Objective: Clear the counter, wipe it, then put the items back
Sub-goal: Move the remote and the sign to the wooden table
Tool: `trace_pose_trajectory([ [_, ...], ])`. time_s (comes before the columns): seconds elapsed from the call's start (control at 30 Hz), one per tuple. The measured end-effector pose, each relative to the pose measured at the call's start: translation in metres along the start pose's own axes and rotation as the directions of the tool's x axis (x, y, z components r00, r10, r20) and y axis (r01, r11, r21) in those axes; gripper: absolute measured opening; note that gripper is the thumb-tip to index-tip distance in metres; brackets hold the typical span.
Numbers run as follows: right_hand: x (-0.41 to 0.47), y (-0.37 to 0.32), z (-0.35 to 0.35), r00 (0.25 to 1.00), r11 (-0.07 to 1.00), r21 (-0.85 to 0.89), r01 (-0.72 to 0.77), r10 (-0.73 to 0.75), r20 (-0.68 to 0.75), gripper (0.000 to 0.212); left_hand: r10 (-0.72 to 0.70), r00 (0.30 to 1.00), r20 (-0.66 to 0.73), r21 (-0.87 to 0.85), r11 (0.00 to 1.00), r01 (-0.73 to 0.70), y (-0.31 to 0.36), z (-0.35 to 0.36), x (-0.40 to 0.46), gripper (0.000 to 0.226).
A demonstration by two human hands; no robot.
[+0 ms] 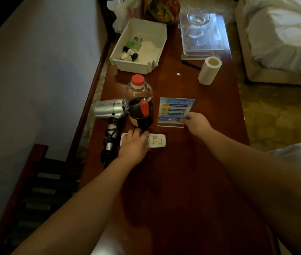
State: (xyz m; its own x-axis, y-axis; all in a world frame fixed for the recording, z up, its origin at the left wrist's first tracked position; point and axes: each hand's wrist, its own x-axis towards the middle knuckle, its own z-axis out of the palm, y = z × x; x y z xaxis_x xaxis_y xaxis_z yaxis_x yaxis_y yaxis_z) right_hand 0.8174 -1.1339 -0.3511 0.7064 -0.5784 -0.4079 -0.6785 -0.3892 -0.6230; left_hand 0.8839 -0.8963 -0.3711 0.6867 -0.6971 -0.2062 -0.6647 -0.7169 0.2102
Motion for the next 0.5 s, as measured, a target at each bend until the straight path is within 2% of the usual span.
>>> trace_pose_trajectory([
  [0.17,-0.001,-0.005,0.0,0.999,1.0,-0.014,0.013,-0.013,0.03,0.031,-0.015,1.0,-0.008,0.023,1.0,0.015,0.0,0.0,-0.001,0.077],
  [0.33,-0.024,-0.003,-0.01,1.0,0.997,0.07,-0.029,0.029,0.007,0.058,-0.069,0.996,-0.06,-0.003,0.998,0.069,0.002,-0.005,-0.02,0.085],
  [0.4,-0.041,0.002,-0.015,0.998,0.994,0.088,-0.061,0.062,-0.013,0.057,-0.095,0.992,-0.087,-0.039,0.995,0.092,0.005,-0.01,-0.035,0.078],
  [0.5,-0.073,0.01,-0.018,0.996,0.991,0.106,-0.085,0.087,-0.011,0.044,-0.174,0.979,-0.102,-0.122,0.979,0.162,0.011,-0.02,-0.065,0.066],
])
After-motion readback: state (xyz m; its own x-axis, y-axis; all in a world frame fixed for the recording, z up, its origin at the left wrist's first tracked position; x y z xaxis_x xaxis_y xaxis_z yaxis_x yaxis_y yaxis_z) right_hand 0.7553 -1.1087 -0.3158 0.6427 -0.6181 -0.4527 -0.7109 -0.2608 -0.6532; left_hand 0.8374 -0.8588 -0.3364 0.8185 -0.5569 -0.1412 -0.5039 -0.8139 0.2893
